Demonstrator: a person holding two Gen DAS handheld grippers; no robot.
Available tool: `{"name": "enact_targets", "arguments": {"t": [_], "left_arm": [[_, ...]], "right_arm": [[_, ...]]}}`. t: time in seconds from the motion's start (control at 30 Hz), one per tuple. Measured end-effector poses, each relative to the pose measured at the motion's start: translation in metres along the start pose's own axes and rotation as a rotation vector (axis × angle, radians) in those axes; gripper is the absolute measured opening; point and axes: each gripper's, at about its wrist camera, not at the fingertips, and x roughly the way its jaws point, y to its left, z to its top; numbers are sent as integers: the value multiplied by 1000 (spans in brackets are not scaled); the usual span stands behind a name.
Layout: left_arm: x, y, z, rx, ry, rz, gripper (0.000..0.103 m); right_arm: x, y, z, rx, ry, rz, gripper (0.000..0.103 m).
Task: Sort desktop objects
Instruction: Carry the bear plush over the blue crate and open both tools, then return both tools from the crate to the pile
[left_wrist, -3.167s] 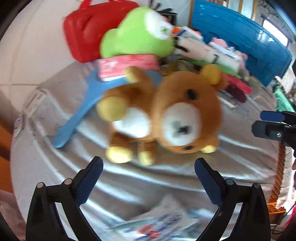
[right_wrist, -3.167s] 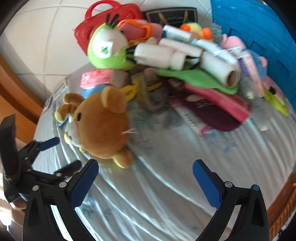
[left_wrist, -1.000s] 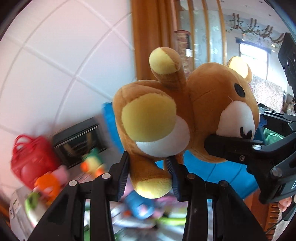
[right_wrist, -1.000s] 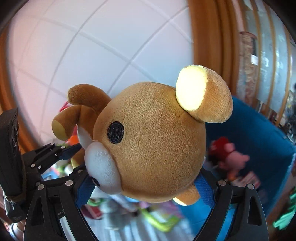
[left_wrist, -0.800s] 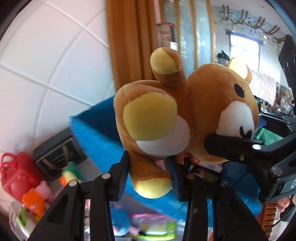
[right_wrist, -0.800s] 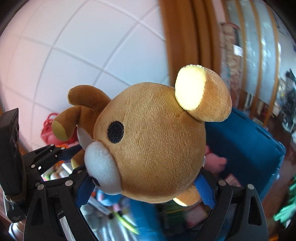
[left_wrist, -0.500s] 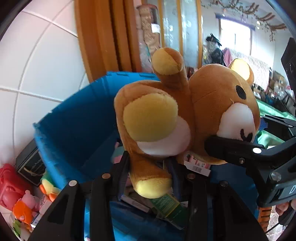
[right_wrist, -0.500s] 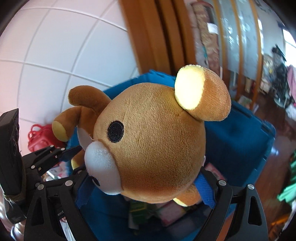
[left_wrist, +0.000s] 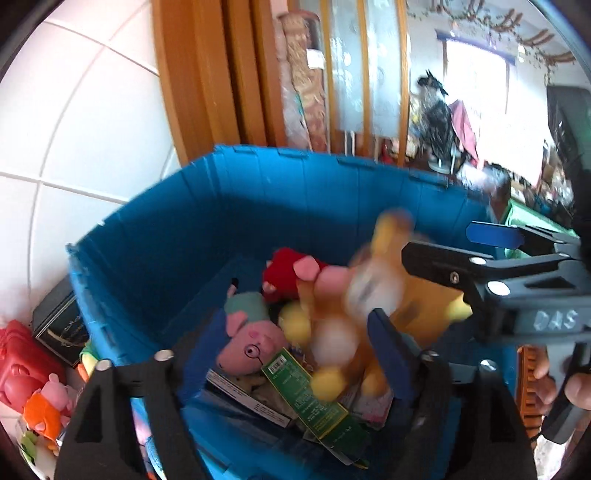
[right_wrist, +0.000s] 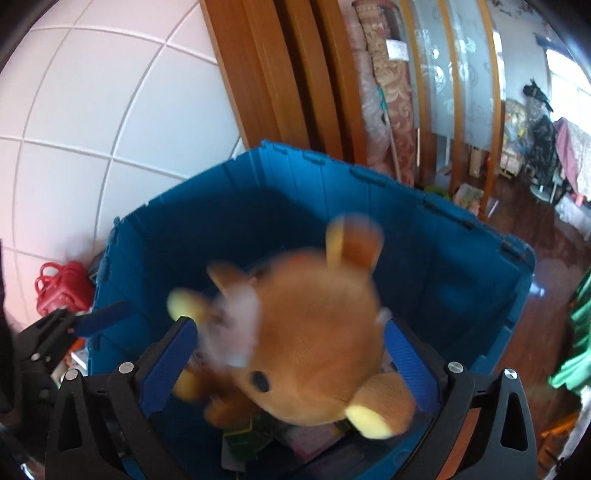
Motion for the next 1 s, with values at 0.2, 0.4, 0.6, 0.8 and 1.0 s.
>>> {"name": "enact_targets", "arguments": {"t": [0.2, 0.4, 0.6, 0.8, 1.0], "left_arm": [[-37, 25, -21, -59, -61, 70, 80], [-78, 72, -71, -175, -121, 200, 80], [-109, 132, -154, -291, -50, 307, 80], [-129, 193, -248, -388, 57, 457, 80], [-148, 258, -358, -592, 208, 559, 80]], "right_arm": [[-22, 14, -4, -16, -85, -30, 103], [-62, 66, -30, -103, -174, 29, 103], [-80, 129, -69, -167, -198, 195, 103], [-65, 189, -111, -256, -177, 257, 103], [-21, 227, -162, -343, -57, 255, 103]]}}
